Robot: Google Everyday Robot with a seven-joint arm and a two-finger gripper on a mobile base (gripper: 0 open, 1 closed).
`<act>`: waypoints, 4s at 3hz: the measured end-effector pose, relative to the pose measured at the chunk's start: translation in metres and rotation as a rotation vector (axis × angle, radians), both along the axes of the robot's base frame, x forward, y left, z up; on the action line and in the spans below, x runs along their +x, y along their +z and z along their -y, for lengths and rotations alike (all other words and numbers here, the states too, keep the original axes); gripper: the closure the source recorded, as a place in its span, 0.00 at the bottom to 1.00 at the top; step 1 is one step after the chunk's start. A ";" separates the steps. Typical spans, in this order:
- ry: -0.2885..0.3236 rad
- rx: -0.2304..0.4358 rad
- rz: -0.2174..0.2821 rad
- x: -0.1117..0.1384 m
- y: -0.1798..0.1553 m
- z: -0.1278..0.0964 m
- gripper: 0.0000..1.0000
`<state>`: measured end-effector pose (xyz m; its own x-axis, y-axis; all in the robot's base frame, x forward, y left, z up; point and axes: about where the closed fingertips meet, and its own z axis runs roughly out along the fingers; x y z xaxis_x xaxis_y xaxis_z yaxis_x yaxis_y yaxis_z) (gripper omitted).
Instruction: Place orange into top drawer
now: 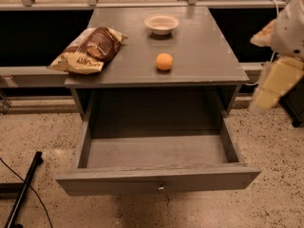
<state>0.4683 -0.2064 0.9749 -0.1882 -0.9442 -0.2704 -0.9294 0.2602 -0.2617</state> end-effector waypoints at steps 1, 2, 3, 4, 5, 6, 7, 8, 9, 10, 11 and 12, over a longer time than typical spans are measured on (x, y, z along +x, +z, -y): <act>0.053 0.140 0.036 0.065 -0.016 -0.033 0.00; 0.104 0.270 0.080 0.131 -0.037 -0.086 0.00; 0.104 0.380 0.123 0.203 -0.069 -0.132 0.00; 0.070 0.425 0.113 0.235 -0.094 -0.148 0.00; 0.067 0.422 0.116 0.237 -0.100 -0.150 0.00; 0.038 0.490 0.138 0.257 -0.112 -0.152 0.00; 0.034 0.496 0.141 0.260 -0.114 -0.153 0.18; 0.034 0.496 0.141 0.260 -0.114 -0.153 0.49; 0.034 0.496 0.141 0.260 -0.114 -0.153 0.72; 0.034 0.496 0.141 0.260 -0.114 -0.153 0.95; 0.034 0.496 0.141 0.260 -0.115 -0.153 1.00; 0.039 0.511 0.143 0.260 -0.113 -0.154 1.00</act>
Offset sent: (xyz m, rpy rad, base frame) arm 0.2275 0.1571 -0.0549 0.4530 -0.1809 0.1618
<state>0.7284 -0.0524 0.8620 -0.0828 -0.6906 -0.7185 -0.9052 0.3536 -0.2355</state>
